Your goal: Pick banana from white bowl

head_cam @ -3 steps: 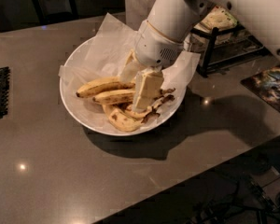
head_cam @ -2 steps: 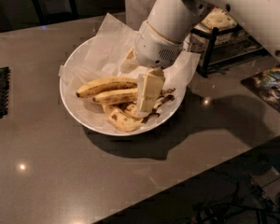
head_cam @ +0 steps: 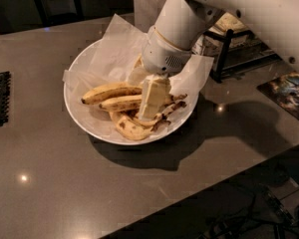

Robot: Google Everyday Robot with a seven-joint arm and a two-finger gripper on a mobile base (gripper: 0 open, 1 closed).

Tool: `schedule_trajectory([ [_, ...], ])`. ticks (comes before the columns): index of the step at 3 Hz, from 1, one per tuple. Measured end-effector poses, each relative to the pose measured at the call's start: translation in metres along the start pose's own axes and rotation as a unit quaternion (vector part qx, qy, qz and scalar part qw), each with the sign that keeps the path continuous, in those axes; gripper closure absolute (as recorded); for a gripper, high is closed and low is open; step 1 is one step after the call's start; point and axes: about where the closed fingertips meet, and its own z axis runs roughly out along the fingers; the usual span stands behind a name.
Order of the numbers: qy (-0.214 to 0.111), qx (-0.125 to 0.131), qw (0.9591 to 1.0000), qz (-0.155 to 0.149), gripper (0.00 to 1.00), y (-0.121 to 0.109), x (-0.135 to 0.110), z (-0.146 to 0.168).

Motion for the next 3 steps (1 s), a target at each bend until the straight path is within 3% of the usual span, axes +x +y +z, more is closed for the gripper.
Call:
schedule_trajectory([
  [1, -0.004, -0.003, 0.9999, -0.009, 0.23, 0.0, -0.009, 0.004],
  [3, -0.011, 0.002, 0.9996, -0.025, 0.3, 0.001, -0.027, 0.015],
])
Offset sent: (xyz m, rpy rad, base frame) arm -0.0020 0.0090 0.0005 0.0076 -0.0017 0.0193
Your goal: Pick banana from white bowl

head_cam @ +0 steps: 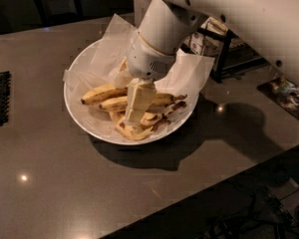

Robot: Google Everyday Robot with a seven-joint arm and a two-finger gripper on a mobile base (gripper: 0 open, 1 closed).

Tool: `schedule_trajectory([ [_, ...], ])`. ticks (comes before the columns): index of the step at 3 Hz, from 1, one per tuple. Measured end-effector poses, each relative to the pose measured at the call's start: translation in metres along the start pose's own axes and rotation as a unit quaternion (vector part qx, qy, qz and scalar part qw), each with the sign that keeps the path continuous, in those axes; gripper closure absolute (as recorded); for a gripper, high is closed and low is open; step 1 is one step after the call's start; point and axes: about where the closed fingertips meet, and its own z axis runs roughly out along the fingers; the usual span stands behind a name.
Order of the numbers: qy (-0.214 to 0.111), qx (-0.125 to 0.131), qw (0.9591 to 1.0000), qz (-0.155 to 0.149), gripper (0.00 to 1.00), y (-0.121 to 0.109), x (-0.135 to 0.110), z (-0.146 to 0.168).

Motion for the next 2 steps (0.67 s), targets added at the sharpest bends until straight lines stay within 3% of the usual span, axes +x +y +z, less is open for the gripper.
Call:
schedule_trajectory([
  [2, -0.006, -0.003, 1.0, -0.002, 0.33, -0.0048, -0.008, 0.01],
])
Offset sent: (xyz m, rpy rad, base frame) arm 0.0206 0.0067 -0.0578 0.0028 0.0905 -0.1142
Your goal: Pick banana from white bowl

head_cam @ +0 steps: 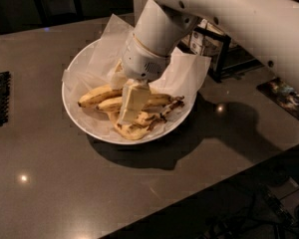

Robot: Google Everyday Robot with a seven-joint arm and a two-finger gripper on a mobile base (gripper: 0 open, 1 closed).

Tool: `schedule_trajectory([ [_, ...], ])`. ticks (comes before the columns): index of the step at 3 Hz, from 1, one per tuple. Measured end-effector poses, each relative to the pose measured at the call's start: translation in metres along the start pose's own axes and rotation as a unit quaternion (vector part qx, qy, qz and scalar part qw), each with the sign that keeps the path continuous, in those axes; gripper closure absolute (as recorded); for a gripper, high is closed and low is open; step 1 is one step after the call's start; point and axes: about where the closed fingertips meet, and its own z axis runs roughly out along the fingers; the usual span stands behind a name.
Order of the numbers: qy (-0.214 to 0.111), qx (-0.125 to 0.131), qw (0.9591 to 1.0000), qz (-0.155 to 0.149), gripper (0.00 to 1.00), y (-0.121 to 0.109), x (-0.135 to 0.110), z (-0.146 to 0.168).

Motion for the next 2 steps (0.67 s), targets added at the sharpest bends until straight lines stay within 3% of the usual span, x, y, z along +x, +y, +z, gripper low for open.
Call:
schedule_trajectory([
  [1, 0.001, 0.001, 0.9999, 0.01, 0.51, 0.0, 0.004, 0.002],
  [2, 0.007, 0.011, 0.9992, 0.037, 0.49, 0.002, 0.016, 0.003],
])
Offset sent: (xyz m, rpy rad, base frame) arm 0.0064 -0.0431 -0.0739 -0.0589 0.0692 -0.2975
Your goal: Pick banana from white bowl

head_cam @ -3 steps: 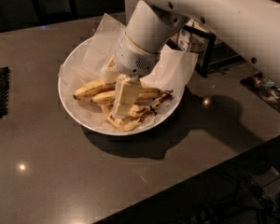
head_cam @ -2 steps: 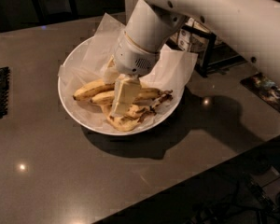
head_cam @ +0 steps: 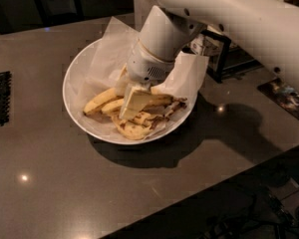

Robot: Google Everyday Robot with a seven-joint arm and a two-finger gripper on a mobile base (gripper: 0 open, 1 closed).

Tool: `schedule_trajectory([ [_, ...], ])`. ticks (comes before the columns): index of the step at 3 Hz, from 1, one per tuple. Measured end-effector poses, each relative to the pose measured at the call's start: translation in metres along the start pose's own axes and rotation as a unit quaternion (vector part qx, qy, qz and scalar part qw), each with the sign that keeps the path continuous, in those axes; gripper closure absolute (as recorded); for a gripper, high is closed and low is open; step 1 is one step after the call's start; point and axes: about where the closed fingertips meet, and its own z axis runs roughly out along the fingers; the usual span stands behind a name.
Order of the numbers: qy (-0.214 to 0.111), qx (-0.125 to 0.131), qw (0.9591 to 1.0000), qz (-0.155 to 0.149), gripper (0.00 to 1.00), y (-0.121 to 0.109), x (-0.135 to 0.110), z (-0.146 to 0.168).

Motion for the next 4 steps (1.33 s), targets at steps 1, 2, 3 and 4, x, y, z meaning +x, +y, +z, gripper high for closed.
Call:
schedule_trajectory([
  [1, 0.002, 0.003, 1.0, 0.003, 0.42, 0.001, 0.0, -0.002],
  [2, 0.012, 0.011, 0.9995, 0.027, 0.25, 0.007, 0.011, 0.004],
  [3, 0.012, 0.011, 0.9995, 0.027, 0.27, 0.006, 0.01, 0.004],
  [4, 0.016, 0.011, 0.999, 0.041, 0.43, 0.008, 0.017, 0.009],
])
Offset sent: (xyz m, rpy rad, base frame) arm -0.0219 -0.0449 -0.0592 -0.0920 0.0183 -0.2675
